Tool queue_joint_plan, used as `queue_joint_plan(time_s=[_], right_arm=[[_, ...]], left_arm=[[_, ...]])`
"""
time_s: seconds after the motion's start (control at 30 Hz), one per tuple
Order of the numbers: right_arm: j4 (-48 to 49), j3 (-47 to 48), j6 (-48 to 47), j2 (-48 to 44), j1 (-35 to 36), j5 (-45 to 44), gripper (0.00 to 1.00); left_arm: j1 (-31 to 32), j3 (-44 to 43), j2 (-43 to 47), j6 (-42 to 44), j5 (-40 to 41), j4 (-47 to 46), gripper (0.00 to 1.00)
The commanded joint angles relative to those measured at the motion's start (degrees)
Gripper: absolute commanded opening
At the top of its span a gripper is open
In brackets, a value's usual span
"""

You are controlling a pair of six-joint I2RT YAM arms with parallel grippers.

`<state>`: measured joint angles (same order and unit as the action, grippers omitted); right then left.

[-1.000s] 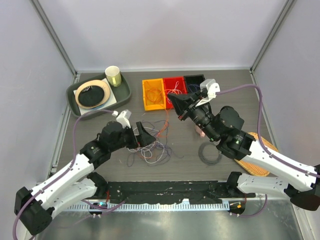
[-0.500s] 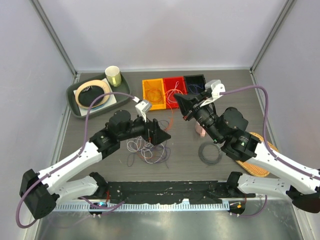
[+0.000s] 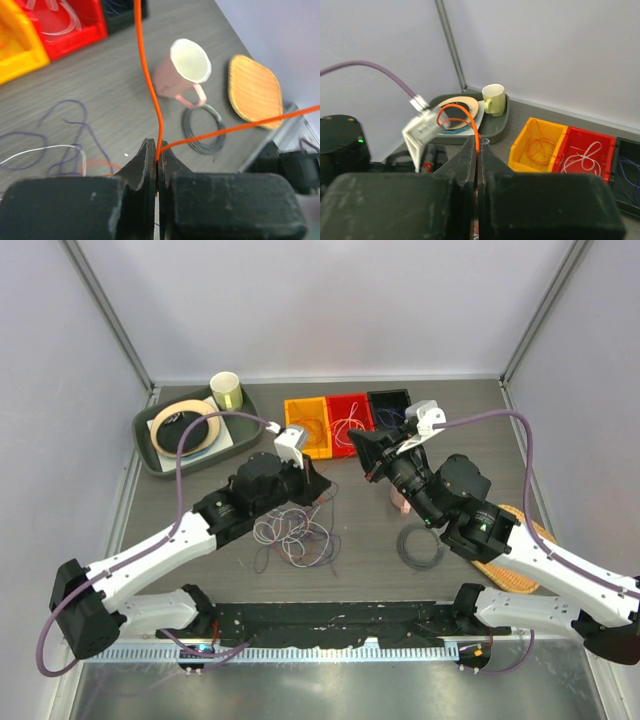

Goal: Untangle the cables
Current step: Untie the cable.

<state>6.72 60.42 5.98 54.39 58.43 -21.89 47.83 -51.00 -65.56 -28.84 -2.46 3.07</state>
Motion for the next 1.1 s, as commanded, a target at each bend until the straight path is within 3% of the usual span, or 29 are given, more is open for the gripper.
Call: queue_joint_plan(time_s=[0.0,0.07,0.17,0.2,0.3,0.47,0.6,0.67,0.77,0.87,1.07], right_arm=[[1.4,0.7,-3.5,-1.9,0.3,-10.4,0.02],[1.3,-0.1,-5.4,-1.8,0.2,-16.8,0.08],[1.5,-2.1,-9.9,-1.3,0.2,-18.5,0.32],[1.7,-2.8,-10.4,-1.3,0.2,-18.3,0.56],[2.1,-3.9,-11.3,-2.5,0.2,-15.8,0.97],[4.9,-8.9,-20.0,-6.8,0.2,4.0,1.00],[4.5,-12.4,-27.3,-8.2,0.3,29.8,1.00],[9.1,-14.1,-27.3,-8.2,0.2,34.4,1.00],[13.9,-15.3,-24.3,-5.3,0.2,35.7,1.00],[15.1,-12.4,-21.5,0.8,0.2,31.2,1.00],[18.1,-9.4,-10.7,13.5,0.2,14.9,0.97]], left_arm=[[0.1,-8.2,4.2,-6.6,21.6,9.9,0.00],[0.1,-12.4,4.0,-6.8,26.3,16.9,0.00],[0.1,-21.9,2.2,-6.8,28.5,23.2,0.00],[0.1,-27.5,1.6,-6.9,29.2,25.2,0.00],[0.0,-37.9,-1.8,-7.9,32.6,34.3,0.00],[0.1,-49.9,-8.2,-9.5,34.8,41.7,0.00],[0.0,-56.7,-11.7,-10.2,33.0,44.7,0.00],[0.1,-61.5,-13.0,-9.0,30.8,44.9,0.00],[0.1,-70.6,-15.6,-8.2,28.0,47.4,0.00],[0.1,-75.3,-16.8,-7.2,25.9,48.6,0.00],[0.1,-67.3,-12.1,-6.8,25.2,45.0,0.00]])
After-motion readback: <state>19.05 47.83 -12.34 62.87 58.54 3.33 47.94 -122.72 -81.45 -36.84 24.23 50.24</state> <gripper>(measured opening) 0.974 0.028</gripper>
